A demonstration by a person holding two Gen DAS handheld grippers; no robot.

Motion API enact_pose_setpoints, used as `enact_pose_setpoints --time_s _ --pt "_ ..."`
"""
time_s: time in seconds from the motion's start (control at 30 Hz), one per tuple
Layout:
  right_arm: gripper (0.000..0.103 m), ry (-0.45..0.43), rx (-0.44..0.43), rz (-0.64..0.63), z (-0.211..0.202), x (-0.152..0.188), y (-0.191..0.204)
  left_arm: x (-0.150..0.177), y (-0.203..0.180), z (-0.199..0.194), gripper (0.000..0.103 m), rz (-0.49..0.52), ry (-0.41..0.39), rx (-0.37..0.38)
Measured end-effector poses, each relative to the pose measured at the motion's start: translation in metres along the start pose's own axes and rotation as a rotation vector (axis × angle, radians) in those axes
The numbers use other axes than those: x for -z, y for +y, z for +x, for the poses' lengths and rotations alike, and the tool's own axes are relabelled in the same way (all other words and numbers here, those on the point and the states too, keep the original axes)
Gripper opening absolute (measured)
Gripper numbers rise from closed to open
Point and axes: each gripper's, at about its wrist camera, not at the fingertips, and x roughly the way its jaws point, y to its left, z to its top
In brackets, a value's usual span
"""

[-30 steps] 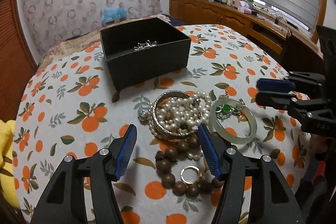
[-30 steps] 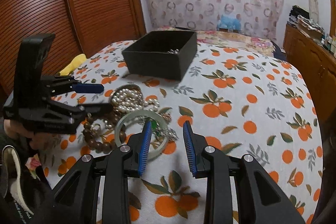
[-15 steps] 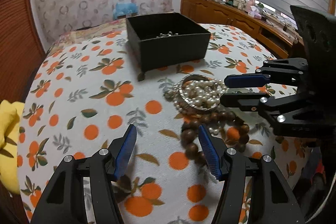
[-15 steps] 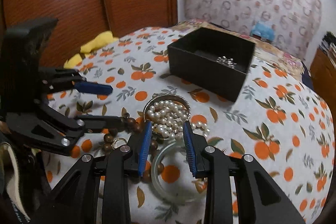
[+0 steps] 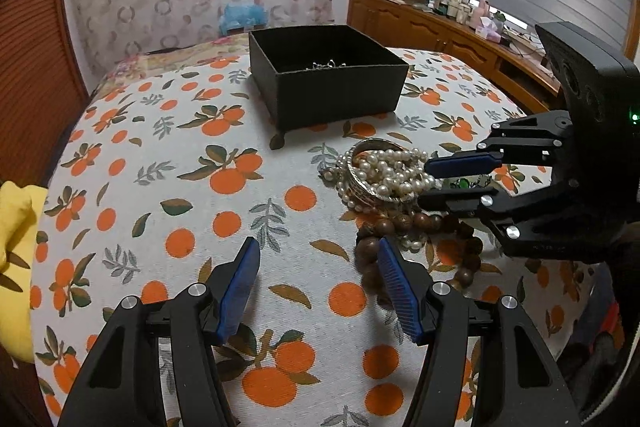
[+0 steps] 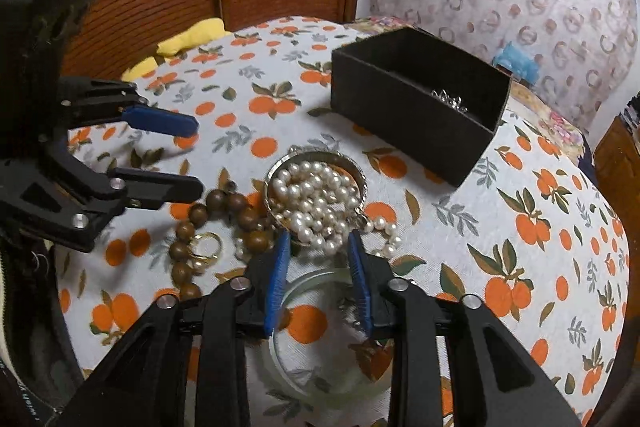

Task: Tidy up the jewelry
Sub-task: 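Grasp the pearl necklace with the right tool and lift it up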

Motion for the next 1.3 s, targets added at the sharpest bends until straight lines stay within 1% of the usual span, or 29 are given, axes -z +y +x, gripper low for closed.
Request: enact_pose_setpoints --time_s 0.03,0.07,0.1,0.17,0.2,0.37,0.5,0.63,0.83,1.13,1.3 --pt "0.026 0.001 0.001 -0.002 0.001 -0.001 -0.001 0.0 -0.001 0.0 0.059 0.0 0.0 0.001" --pt "0.016 -0.001 0.001 -0.003 0.001 -0.002 -0.001 0.0 -0.001 0.0 0.059 0.0 0.0 0.002" --pt "0.01 -0.002 0.0 0.003 0.001 -0.002 -0.004 0.0 -0.002 0.0 0.059 0.0 -0.001 0.003" --pt "0.01 -0.009 -0.026 0.022 0.0 -0.002 -0.008 -0.001 -0.003 0.0 0.059 0.001 -0.003 0.005" --pt "0.008 -0.015 -0.025 0.027 0.0 -0.003 -0.01 -0.001 -0.003 0.0 0.059 0.0 -0.002 0.004" --pt "0.008 -0.063 -0.024 0.067 -0.007 -0.003 -0.017 0.0 -0.002 0.001 0.059 -0.006 0.001 0.005" --pt "0.008 -0.124 -0.005 0.106 -0.022 -0.009 -0.024 0.0 -0.002 0.003 0.059 -0.011 0.004 0.015" --pt "0.008 -0.196 0.017 0.145 -0.043 -0.016 -0.035 -0.001 -0.006 0.004 0.059 0.0 0.005 0.03" --pt "0.008 -0.274 0.058 0.152 -0.077 -0.028 -0.044 -0.008 -0.01 0.005 0.059 0.005 -0.001 0.047" --pt "0.008 -0.337 0.105 0.159 -0.11 -0.038 -0.052 -0.011 -0.012 0.014 0.059 0.0 0.019 0.076" --pt "0.008 -0.365 0.123 0.162 -0.122 -0.041 -0.054 -0.025 -0.014 0.019 0.059 0.017 0.01 0.059"
